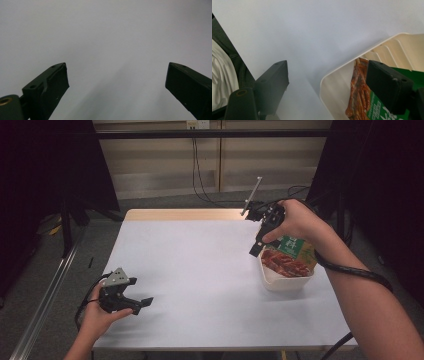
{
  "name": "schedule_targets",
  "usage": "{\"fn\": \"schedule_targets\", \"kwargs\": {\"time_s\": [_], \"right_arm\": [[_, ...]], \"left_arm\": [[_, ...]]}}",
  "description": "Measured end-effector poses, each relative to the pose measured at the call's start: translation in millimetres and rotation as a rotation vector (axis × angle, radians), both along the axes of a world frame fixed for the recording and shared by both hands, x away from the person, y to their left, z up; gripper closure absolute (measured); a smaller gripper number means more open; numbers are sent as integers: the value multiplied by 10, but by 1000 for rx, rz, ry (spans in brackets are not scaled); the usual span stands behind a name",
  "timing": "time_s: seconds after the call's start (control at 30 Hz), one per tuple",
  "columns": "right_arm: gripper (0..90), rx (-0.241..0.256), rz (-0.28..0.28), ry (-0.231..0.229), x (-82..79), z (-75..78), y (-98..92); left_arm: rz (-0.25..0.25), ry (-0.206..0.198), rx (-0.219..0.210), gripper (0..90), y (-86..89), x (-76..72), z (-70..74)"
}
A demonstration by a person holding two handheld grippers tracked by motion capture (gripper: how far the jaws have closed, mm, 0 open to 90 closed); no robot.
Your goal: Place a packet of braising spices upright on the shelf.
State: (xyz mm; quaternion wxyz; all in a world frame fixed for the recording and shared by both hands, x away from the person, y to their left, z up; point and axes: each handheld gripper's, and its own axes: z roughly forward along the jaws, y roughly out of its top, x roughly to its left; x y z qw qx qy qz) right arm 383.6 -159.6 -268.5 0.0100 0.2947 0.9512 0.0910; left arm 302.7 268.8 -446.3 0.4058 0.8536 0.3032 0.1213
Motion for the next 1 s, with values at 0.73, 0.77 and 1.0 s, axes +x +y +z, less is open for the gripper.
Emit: {"fn": "schedule_targets", "kwargs": {"time_s": [0.73,0.77,1.0], "right_arm": [[155,-2,69,17,-76,-408,257],[155,-2,69,17,-76,-408,257],[154,7,86,16,-107,-530,320]], "left_arm": [[6,17,-14,42,-14,-9,-11],[6,17,-14,42,-14,-9,-11],[6,11,-3,39,-1,-4,0]]}}
